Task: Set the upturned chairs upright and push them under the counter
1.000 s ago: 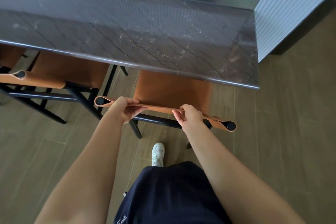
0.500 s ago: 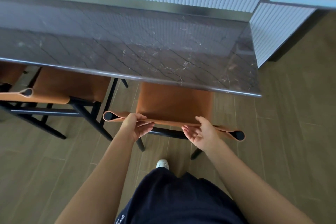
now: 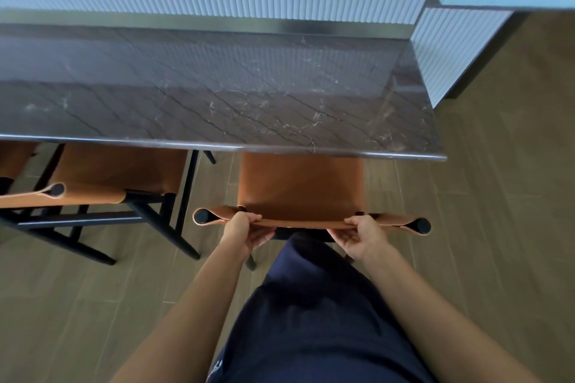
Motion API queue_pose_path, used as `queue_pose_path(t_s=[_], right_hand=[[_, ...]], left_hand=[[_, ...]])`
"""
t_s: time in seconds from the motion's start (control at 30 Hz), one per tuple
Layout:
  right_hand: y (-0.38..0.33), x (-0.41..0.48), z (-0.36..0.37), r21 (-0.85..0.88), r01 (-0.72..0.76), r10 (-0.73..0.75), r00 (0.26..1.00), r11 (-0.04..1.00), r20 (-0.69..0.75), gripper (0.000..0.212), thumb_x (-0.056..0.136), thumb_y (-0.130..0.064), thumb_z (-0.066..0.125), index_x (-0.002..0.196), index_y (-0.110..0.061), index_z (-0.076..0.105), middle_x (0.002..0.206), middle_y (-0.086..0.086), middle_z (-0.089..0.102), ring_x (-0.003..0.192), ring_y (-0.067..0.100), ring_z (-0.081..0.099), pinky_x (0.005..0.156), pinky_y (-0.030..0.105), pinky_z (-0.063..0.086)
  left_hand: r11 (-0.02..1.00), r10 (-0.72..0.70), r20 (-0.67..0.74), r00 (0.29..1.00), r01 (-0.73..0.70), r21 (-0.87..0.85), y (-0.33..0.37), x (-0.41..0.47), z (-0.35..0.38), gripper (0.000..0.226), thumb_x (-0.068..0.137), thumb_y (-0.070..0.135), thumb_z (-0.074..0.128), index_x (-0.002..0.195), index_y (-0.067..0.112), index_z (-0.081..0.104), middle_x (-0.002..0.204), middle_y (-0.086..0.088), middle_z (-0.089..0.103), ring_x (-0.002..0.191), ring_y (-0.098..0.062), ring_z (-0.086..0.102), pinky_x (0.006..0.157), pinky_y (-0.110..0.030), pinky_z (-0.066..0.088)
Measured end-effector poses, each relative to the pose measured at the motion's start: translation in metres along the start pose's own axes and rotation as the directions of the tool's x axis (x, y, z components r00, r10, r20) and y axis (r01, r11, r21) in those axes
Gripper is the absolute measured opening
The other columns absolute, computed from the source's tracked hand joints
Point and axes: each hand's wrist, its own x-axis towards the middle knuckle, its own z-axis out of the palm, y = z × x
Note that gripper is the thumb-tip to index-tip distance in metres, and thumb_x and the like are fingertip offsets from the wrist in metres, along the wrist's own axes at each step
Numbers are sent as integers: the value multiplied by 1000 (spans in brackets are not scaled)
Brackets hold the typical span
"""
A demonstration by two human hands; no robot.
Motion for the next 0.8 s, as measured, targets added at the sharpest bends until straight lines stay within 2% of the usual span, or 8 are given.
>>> queue_pose_path(t_s=[0.1, 0.2, 0.27, 0.4, 0.57, 0.67, 0.8], right_hand=[[7, 1, -4, 1, 48, -48, 999, 999, -17, 17, 94, 12, 36, 88, 2, 49, 130, 28, 55, 110, 39, 56, 83, 50, 48], [7, 2, -5, 27, 97, -97, 995, 995, -13, 20, 93, 16, 35, 89, 1, 48, 132, 28, 54, 119, 41, 54, 86, 52, 47], [2, 5, -6, 50, 124, -124, 992, 991, -17, 20, 93, 16, 36, 89, 1, 48, 128, 28, 55, 119, 42, 54, 88, 53, 47], [-7, 11, 1, 44, 155, -155, 988, 987, -16, 20, 94, 16, 39, 88, -1, 49, 112, 26, 56, 100, 39, 57, 86, 53, 49], [-27, 19, 20, 29, 188, -188, 982, 982, 15, 20, 94, 15, 39, 88, -2, 48, 94, 22, 56, 97, 39, 56, 84, 54, 50], [-41, 27, 32, 14, 210, -211, 977, 978, 25, 18, 94, 14, 41, 89, -1, 49, 93, 23, 55, 94, 37, 58, 82, 53, 52], [-52, 38, 31, -24, 206, -205, 978, 978, 26, 18, 92, 15, 42, 93, -1, 50, 95, 24, 57, 84, 36, 61, 77, 52, 54]], left_hand=[[999, 39, -47, 998, -41, -34, -5, -1, -2, 26, 89, -8, 41, 114, -7, 48, 98, -26, 59, 74, -37, 61, 43, -34, 56], [998, 54, -26, 998, -55, -39, -4, -2, 0, 25, 88, -10, 42, 113, -8, 48, 94, -25, 60, 79, -39, 62, 57, -41, 58], [997, 63, -5, 998, -64, -40, -1, -1, 5, 25, 89, -10, 42, 114, -7, 48, 99, -27, 60, 83, -40, 63, 67, -40, 54], [996, 91, 30, 995, -90, -24, 12, 1, 16, 22, 90, -10, 41, 110, -5, 47, 106, -28, 57, 96, -43, 60, 67, -41, 51], [990, 136, 69, 988, -134, -33, 38, 12, 35, 23, 91, -11, 38, 111, -4, 45, 110, -29, 54, 106, -45, 57, 77, -45, 51], [989, 140, 77, 987, -135, -64, 51, 21, 46, 20, 92, -11, 36, 108, -3, 44, 109, -28, 52, 102, -44, 56, 82, -50, 53], [993, 115, 91, 989, -110, -52, 49, 28, 48, 19, 93, -10, 37, 108, -5, 47, 111, -31, 55, 102, -45, 59, 81, -47, 51]])
